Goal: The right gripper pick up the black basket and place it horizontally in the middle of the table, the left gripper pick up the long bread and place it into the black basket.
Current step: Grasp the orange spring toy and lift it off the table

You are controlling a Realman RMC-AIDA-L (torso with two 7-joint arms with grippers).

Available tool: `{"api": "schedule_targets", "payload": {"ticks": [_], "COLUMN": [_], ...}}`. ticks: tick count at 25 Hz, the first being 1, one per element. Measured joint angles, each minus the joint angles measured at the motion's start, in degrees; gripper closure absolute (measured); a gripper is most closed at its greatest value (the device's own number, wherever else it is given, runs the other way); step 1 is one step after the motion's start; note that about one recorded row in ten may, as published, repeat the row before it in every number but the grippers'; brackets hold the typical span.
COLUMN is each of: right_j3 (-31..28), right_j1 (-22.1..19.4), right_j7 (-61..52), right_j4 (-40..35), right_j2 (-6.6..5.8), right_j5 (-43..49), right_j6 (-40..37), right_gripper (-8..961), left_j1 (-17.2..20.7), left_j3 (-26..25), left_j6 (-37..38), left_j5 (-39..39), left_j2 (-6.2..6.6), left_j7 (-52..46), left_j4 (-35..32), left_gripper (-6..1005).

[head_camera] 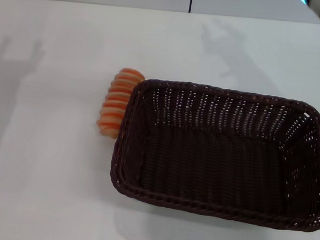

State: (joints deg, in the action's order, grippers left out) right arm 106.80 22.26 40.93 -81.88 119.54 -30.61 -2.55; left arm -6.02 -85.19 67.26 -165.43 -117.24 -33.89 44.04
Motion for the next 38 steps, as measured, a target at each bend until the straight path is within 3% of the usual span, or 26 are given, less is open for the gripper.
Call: {"api": "schedule_targets", "payload": {"ticks": [6, 13, 18, 22, 23, 24, 25, 28, 29, 30, 32, 33, 34, 38], "right_j3": [7.48, 15.94, 19.57, 19.96, 19.9, 19.8, 19.78, 19.63, 19.35, 18.98, 17.95, 17.58, 17.22, 15.8], "right_j1": [-3.4, -7.26, -9.61, -11.21, -11.43, -11.66, -11.74, -11.95, -12.18, -12.46, -12.99, -13.1, -13.2, -13.44], "right_j7": [0.26, 11.04, 13.35, 12.84, 12.73, 12.5, 12.08, 9.13, 7.74, 6.62, 4.61, 4.0, 3.03, -0.29], "right_j4": [13.8, 20.55, 23.73, 24.85, 25.28, 26.01, 26.75, 28.77, 29.41, 29.92, 30.92, 31.39, 32.06, 35.15], "right_j2": [0.32, 0.29, 0.17, -0.04, -0.04, -0.04, -0.04, -0.11, -0.15, -0.18, -0.19, -0.19, -0.2, -0.26], "right_j5": [-4.15, -25.03, -32.33, -35.1, -35.37, -35.87, -36.3, -37.1, -37.14, -37.18, -37.18, -37.19, -37.19, -37.21], "right_j6": [-32.84, -58.94, -66.43, -67.28, -67.44, -67.95, -68.48, -70.33, -71.0, -71.57, -72.73, -72.99, -73.28, -74.02], "right_gripper": [618, 620, 622, 621, 621, 621, 621, 620, 620, 620, 620, 620, 620, 621], "left_j1": [1.93, 4.11, 7.38, 8.38, 8.31, 8.31, 7.5, 5.79, 5.79, 3.22, 0.99, -0.58, -0.58, -7.85], "left_j3": [6.4, 13.8, 14.4, 13.68, 13.36, 13.36, 11.3, 7.65, 7.65, 3.73, 1.25, 0.2, 0.2, -1.86], "left_j6": [-3.13, -13.46, -33.36, -53.17, -57.83, -57.83, -72.38, -86.91, -86.91, -100.52, -108.41, -112.11, -112.11, -122.91], "left_j5": [-0.05, -0.09, -0.07, -0.02, -0.04, -0.04, 0.03, 0.19, 0.19, 0.4, 0.48, 0.76, 0.76, 3.25], "left_j2": [3.11, 9.65, 12.97, 14.09, 13.95, 13.95, 11.82, 7.62, 7.62, 2.74, -0.02, -0.82, -0.82, -0.59], "left_j7": [-2.96, -8.28, -8.42, -4.77, -3.28, -3.28, 2.28, 9.57, 9.57, 17.63, 22.2, 23.78, 23.78, 24.84], "left_j4": [4.04, 14.95, 29.59, 41.46, 44.11, 44.11, 50.29, 55.88, 55.88, 60.17, 61.89, 62.37, 62.37, 60.7], "left_gripper": [141, 141, 141, 141, 142, 142, 142, 142, 142, 142, 142, 142, 142, 142]}}
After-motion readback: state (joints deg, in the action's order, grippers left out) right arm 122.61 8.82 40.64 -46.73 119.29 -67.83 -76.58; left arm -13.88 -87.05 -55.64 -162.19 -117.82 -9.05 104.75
